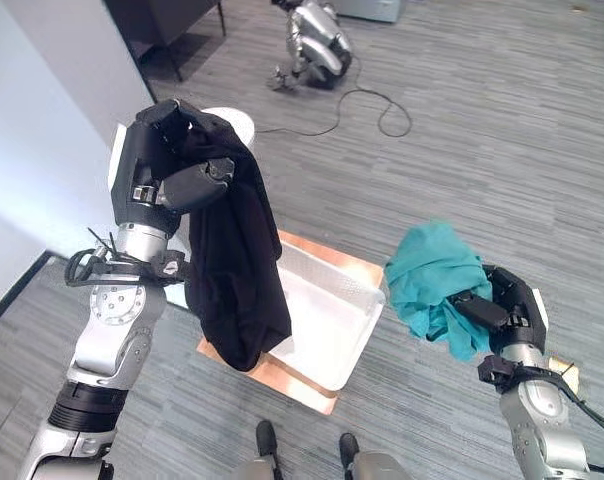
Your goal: Pick up bed clothes into laundry basket.
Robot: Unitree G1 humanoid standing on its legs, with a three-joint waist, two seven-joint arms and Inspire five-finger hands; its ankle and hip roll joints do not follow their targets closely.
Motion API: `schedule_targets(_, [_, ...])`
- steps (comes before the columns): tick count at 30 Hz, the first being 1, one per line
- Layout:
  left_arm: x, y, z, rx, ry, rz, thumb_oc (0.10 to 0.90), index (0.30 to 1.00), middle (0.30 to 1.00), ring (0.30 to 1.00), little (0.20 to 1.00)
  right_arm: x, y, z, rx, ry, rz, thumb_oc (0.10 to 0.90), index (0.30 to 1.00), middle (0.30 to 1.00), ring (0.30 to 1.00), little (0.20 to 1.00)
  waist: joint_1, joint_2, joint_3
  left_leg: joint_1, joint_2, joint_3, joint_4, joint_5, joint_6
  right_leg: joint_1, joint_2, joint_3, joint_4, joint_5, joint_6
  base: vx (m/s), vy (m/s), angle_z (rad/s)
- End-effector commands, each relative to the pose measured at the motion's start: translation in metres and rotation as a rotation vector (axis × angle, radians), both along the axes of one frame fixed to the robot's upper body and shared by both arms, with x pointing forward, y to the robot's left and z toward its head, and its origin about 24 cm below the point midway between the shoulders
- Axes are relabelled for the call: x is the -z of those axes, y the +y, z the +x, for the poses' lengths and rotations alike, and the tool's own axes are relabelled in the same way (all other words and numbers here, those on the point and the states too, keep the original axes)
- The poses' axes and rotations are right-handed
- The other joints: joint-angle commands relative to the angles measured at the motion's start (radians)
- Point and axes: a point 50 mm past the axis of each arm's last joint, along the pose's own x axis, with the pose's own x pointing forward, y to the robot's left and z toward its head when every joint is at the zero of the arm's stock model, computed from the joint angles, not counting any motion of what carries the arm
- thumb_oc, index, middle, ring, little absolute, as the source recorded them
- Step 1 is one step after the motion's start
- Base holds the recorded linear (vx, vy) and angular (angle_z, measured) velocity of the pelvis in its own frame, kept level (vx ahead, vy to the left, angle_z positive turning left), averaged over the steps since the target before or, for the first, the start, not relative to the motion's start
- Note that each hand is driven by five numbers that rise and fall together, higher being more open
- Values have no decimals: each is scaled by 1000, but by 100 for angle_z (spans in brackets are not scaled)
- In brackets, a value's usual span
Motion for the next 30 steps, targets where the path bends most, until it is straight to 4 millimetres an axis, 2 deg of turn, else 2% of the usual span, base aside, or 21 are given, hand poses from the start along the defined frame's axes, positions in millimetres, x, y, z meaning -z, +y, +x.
schedule_targets(1, [-66, -2, -20, 31, -350, -23, 400, 300, 300, 300, 300, -60, -2, 10, -13, -307, -33, 400, 300, 300, 300, 300, -39, -63, -79, 72, -52, 69, 235, -290, 44, 32, -15, 12, -176, 112, 36, -208, 87, 38])
schedule_targets(3, [-68, -6, -19, 46, -358, -29, 400, 300, 300, 300, 300, -58, -5, 7, 2, -301, -31, 400, 300, 300, 300, 300, -54, -55, -87, 100, -52, 82, 231, -310, 45, 25, -14, -1, -187, 121, 40, -171, 86, 12])
schedule_targets(5, [-71, -14, -17, 68, -372, -35, 400, 300, 300, 300, 300, -54, -9, 2, 34, -296, -21, 400, 300, 300, 300, 300, -86, -40, -102, 156, -59, 86, 167, -333, 49, -10, -8, -17, -197, 142, 53, -189, 123, 31])
schedule_targets(7, [-71, -28, -12, 106, -366, -56, 400, 300, 300, 300, 300, -48, -13, -4, 77, -285, -2, 400, 300, 300, 300, 300, -113, -18, -106, 194, -67, 68, -20, -305, 69, -65, -7, -23, -188, 178, 71, -261, 200, 49])
schedule_targets(9, [-69, -31, -11, 115, -357, -56, 400, 300, 300, 300, 300, -46, -12, -5, 81, -279, 2, 400, 300, 300, 300, 300, -121, -11, -103, 218, -68, 69, -72, -295, 73, -81, -5, -18, -174, 179, 82, -228, 169, 18])
schedule_targets(10, [-67, -38, -7, 139, -340, -56, 400, 300, 300, 300, 300, -44, -5, -2, 64, -278, 13, 400, 300, 300, 300, 300, -140, -7, -80, 214, -61, 67, -92, -274, 75, -120, -4, 24, -131, 182, 102, -286, 148, 13])
schedule_targets(11, [-68, -38, -7, 139, -341, -55, 400, 300, 300, 300, 300, -44, -5, -2, 64, -279, 13, 400, 300, 300, 300, 300, -139, -8, -80, 213, -61, 68, -92, -274, 76, -125, -4, 26, -122, 179, 102, -511, 139, 28])
schedule_targets(12, [-68, -42, -3, 156, -325, -37, 400, 300, 300, 300, 300, -42, 4, 3, 21, -266, 6, 400, 300, 300, 300, 300, -145, -4, -64, 191, -57, 59, -88, -251, 87, -133, 31, 119, -27, 135, 99, -388, 74, 39])
schedule_targets(13, [-71, -42, -2, 160, -334, -20, 400, 300, 300, 300, 300, -44, 6, 6, 11, -273, 2, 400, 300, 300, 300, 300, -128, -2, -59, 188, -53, 67, -85, -247, 92, -127, 30, 133, 37, 101, 91, -495, 78, 17])
schedule_targets(15, [-75, -41, -2, 142, -345, 13, 400, 300, 300, 300, 300, -50, 9, 12, 6, -298, 4, 400, 300, 300, 300, 300, -96, 5, -61, 173, -41, 84, -73, -242, 99, -91, -6, 71, 92, 61, 82, -271, 3, -10])
schedule_targets(19, [-79, -33, -5, 107, -358, 35, 400, 300, 300, 300, 300, -57, 19, 24, -34, -323, 20, 400, 300, 300, 300, 300, -41, -4, -90, 132, -32, 103, -46, -227, 108, -10, -30, 63, 146, 56, 94, -226, -103, -15])
schedule_targets(21, [-80, -24, -7, 75, -362, 40, 400, 300, 300, 300, 300, -60, 25, 30, -62, -330, 18, 400, 300, 300, 300, 300, -4, -15, -102, 103, -20, 116, -28, -215, 102, 20, -67, 39, 142, 77, 107, -235, -203, -31])
schedule_targets(23, [-78, -15, -9, 43, -354, 33, 400, 300, 300, 300, 300, -61, 31, 31, -97, -323, 6, 400, 300, 300, 300, 300, 27, -39, -114, 59, -10, 115, -1, -201, 88, 81, -86, 39, 56, 53, 109, -290, -302, -36])
schedule_targets(24, [-74, -9, -11, 15, -347, 26, 400, 300, 300, 300, 300, -61, 32, 34, -113, -315, 11, 400, 300, 300, 300, 300, 45, -49, -110, 28, 23, 134, -3, -156, 60, 115, -73, 27, -64, 8, 95, -356, -380, -15])
schedule_targets(25, [-72, -6, -12, 11, -341, 17, 400, 300, 300, 300, 300, -59, 32, 34, -114, -303, 12, 400, 300, 300, 300, 300, 48, -52, -106, 9, 38, 130, 8, -133, 49, 130, -50, 43, -104, -5, 80, -341, -369, -10])
schedule_targets(30, [-70, -7, -15, 22, -342, 10, 400, 300, 300, 300, 300, -65, 27, 33, -124, -310, -16, 400, 300, 300, 300, 300, 42, -54, -84, -13, 70, 111, 12, -76, 24, 140, -9, 26, -129, 3, 47, -170, -165, -2])
